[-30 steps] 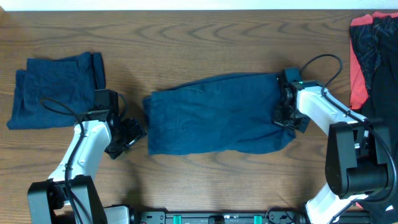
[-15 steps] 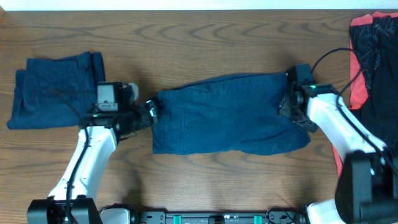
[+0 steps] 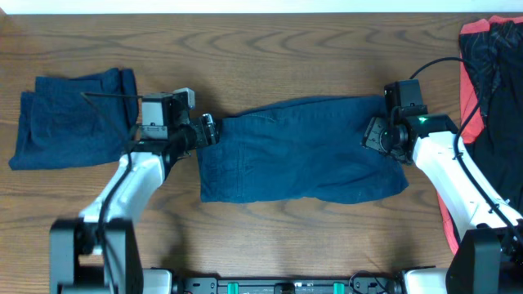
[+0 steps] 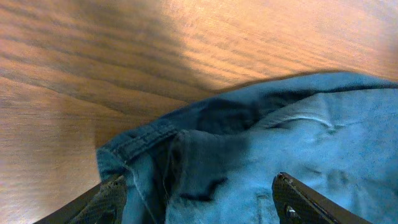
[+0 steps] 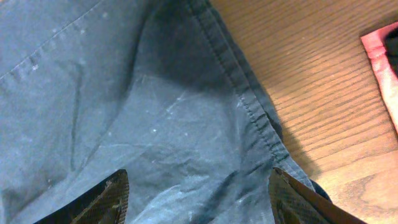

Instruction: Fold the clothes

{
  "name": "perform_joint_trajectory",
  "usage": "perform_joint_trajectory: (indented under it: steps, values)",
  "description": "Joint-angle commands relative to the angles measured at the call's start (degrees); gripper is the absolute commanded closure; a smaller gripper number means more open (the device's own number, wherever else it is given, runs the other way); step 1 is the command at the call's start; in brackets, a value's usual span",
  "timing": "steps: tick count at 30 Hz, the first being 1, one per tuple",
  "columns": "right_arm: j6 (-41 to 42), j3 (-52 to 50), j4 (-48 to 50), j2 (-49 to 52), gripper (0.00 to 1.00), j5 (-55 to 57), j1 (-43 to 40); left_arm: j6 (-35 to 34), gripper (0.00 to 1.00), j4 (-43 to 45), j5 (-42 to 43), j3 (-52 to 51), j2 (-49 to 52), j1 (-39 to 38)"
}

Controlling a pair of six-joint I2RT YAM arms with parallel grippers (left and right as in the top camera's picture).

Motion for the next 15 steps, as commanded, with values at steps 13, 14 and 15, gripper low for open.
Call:
perform_joint_trajectory:
  steps: [13,14,15]
  values:
    - [-1.42,-0.09,-0.66,-0.42,0.30,-1.18,-0.26,-0.70,0.94,2.34,5.68,0.90,4.42,-0.52]
    - [-1.42,-0.11,-0.63,-0.42,0.29,-1.18,-0.26,-1.27,0.94,1.90,5.79,0.92,3.17,-0.48]
    - [-1.42,-0.09,-0.63,-0.42,0.29,-1.16,-0.26,-1.62,0.94,0.96,5.73,0.96,1.62,-0.46]
